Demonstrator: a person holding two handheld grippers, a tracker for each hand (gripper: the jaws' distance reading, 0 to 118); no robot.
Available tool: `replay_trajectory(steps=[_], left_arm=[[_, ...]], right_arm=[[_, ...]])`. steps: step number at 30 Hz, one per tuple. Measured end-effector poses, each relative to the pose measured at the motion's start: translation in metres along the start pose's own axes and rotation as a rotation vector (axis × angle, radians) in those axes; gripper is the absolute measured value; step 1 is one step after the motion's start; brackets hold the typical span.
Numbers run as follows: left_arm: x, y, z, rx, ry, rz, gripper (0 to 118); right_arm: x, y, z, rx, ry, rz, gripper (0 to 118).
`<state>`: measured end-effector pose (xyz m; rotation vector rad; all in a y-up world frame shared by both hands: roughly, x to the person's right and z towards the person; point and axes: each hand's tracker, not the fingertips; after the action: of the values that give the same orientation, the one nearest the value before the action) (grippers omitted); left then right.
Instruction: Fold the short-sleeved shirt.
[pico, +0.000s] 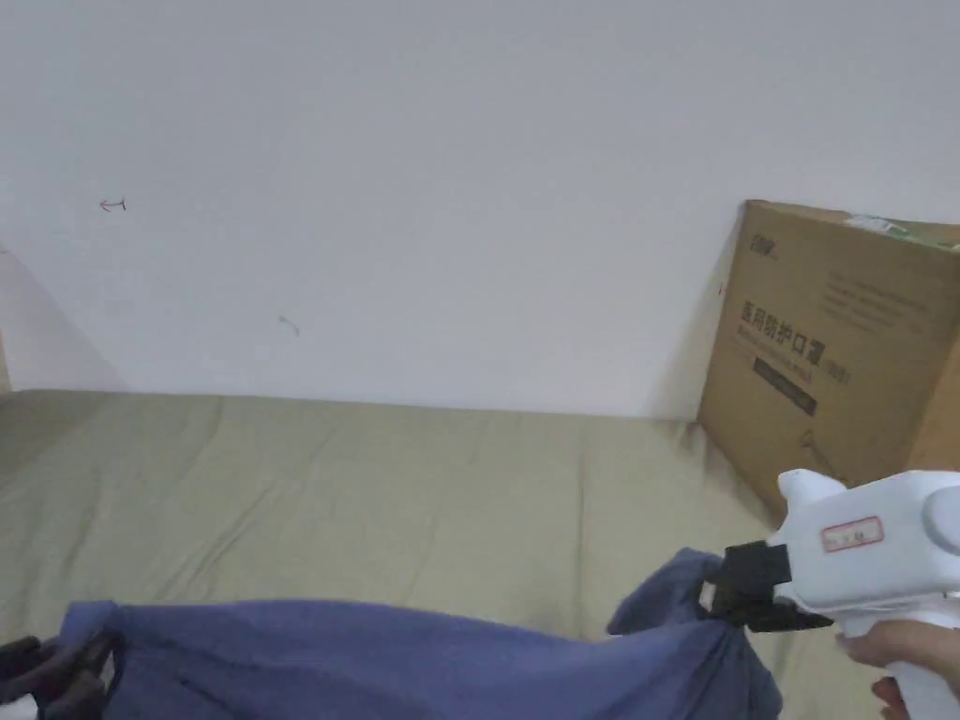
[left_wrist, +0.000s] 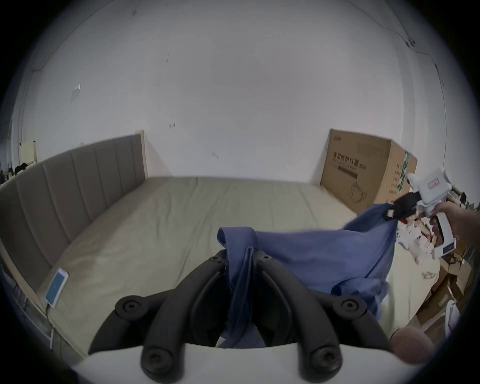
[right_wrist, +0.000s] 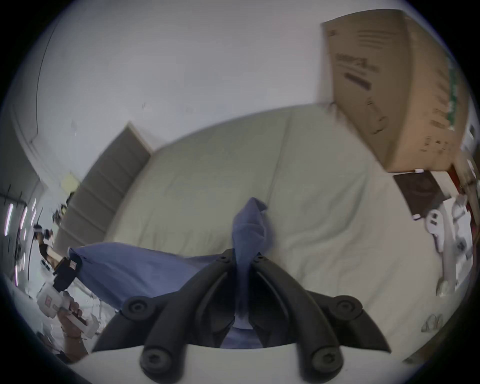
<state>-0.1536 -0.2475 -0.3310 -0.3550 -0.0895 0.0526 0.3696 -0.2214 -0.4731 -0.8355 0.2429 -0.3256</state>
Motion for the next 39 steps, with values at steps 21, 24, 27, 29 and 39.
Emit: replay_trajectory(steps=[21, 24, 27, 29, 39], left_arm=[[0.035, 0.228, -0.095, 0.194, -0.016, -0.073, 15], [0.046, 0.242, -0.131, 0.216, -0.023, -0.048, 15], [0.058, 0.252, -0.163, 0.258, -0.026, -0.035, 15], [0.067, 0.257, -0.182, 0.286, -0.022, -0.048, 15], [0.094, 0.151, -0.284, 0.167, 0.007, -0.212, 15]], right_arm=[[-0.091, 0.209, 0.143, 0.512, -0.146, 0.174, 6], [-0.094, 0.239, 0.139, 0.565, -0.204, 0.194, 6], [-0.095, 0.260, 0.137, 0.628, -0.264, 0.232, 6], [-0.095, 0.269, 0.134, 0.658, -0.297, 0.260, 6], [-0.020, 0.184, -0.013, 0.498, -0.369, 0.186, 6]])
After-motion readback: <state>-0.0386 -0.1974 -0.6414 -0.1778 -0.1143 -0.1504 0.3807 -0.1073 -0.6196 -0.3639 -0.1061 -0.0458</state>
